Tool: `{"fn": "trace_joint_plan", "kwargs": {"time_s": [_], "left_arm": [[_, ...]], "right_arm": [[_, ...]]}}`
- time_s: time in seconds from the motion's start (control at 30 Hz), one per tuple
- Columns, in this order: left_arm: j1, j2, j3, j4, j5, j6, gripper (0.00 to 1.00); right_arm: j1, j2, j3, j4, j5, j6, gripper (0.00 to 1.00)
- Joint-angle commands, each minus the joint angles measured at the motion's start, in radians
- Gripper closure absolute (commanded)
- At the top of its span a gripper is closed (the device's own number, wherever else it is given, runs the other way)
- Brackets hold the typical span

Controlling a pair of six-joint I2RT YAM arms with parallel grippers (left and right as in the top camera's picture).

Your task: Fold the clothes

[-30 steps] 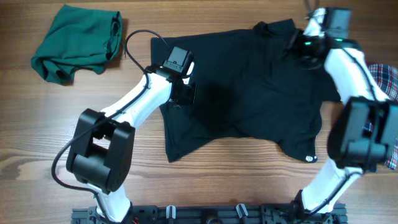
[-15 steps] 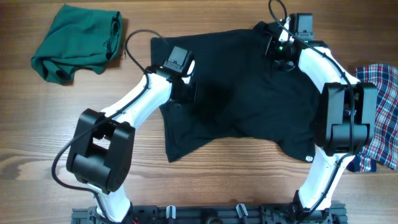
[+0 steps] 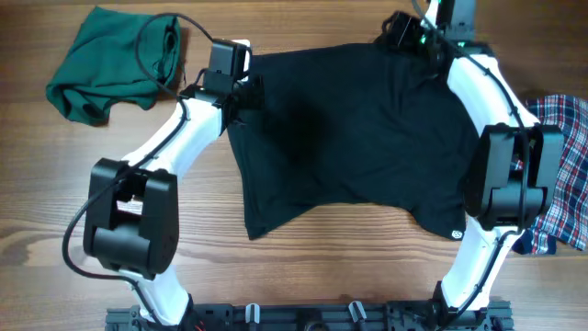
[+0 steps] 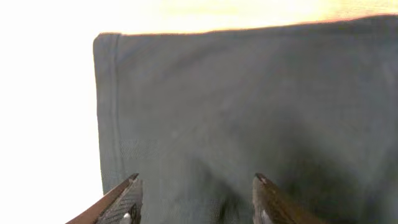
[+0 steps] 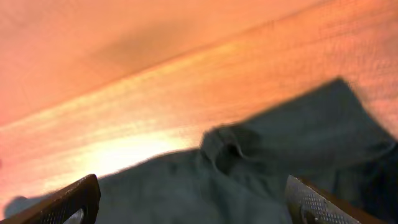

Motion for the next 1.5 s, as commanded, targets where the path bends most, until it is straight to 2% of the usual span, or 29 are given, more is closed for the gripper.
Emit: {"fn": "trace_joint_plan", "kwargs": {"time_s": [0.0,0.2,0.27,0.33,0.47,0.77,0.83,0.93,1.47], "left_arm": [[-0.001,0.067,0.007,0.07,-0.01,0.037,0.37],[-0.001,0.103,0.007,0.111,-0.01,0.036,0.32],[-0.001,0.103,0.007,0.109,-0.01,0.036,0.27],[-0.001,0.103,0.007,0.097,-0.01,0.036,0.25],[-0.001,0.103,0.007,0.094,-0.01,0.036,0.25],[-0.001,0.103,0.007,0.089,-0.01,0.036,0.23],[-0.001,0.103,0.007,0.101,-0.01,0.036,0.25],[-0.001,0.103,0.007,0.138,-0.01,0.037,0.39],[0.074,0.181,0.007,0.363,-0.009,0.059,0.41]], "right_arm": [[-0.003,0.011,0.074,-0.033,0.018,0.003,0.04],[0.005,0.065,0.179,-0.134,-0.021,-0.058,0.01],[0.007,0.105,0.234,-0.2,-0.032,-0.072,0.01],[0.013,0.181,0.35,-0.307,-0.04,-0.106,0.01],[0.019,0.265,0.49,-0.414,-0.027,-0.148,0.0],[0.023,0.357,0.55,-0.417,0.106,-0.209,0.01],[0.024,0.358,0.55,-0.417,0.109,-0.235,0.0],[0.024,0.372,0.55,-0.413,0.104,-0.24,0.01],[0.072,0.404,0.548,-0.371,0.12,-0.279,0.02]]}}
